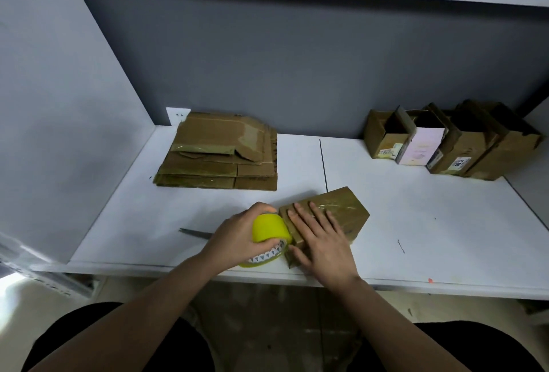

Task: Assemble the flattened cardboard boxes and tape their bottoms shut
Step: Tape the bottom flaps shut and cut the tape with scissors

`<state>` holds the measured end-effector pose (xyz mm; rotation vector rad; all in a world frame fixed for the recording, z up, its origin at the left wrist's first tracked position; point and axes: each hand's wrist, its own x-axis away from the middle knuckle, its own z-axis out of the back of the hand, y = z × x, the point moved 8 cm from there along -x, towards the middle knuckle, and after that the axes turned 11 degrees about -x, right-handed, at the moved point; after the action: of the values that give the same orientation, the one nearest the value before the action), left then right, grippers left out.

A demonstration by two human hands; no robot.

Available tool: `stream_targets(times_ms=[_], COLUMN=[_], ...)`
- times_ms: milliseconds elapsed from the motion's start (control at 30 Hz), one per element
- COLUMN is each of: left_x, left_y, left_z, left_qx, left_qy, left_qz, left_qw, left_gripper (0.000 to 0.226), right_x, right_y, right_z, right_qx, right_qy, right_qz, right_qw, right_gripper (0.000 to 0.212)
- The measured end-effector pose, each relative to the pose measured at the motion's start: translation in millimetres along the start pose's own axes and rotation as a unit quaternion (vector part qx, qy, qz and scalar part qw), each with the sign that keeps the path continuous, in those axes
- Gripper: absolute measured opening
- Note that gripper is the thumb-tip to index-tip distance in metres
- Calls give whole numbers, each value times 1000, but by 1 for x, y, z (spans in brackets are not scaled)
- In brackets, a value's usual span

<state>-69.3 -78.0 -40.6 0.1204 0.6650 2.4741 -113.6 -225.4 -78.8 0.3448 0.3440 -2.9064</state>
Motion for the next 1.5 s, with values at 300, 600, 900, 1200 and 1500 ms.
stream_targets(times_ms=[300, 600, 900, 1200, 1500], left_x=[-4, -6, -3, -7, 2], left_y=[15, 15, -3, 3, -4], left_z=[5, -7, -32, -40, -37], left_qx=[-135, -329, -230, -201, -155], left_qy=[-11, -81, -81, -25, 39], left_qz=[-70, -84, -30, -12, 22], left_qw=[988, 937, 969, 979, 987], left_gripper=[54, 50, 50, 51, 50], right_x=[2, 3, 2, -1, -15], right_y=[-3, -4, -2, 0, -15], right_z=[2, 3, 2, 11, 3], right_qx=[-12, -23, -62, -156, -80], right_qy=[32, 51, 31, 61, 121], right_qz=[32, 49, 42, -1, -124], right_qw=[999, 997, 997, 986, 982], right_gripper=[62, 61, 61, 56, 44])
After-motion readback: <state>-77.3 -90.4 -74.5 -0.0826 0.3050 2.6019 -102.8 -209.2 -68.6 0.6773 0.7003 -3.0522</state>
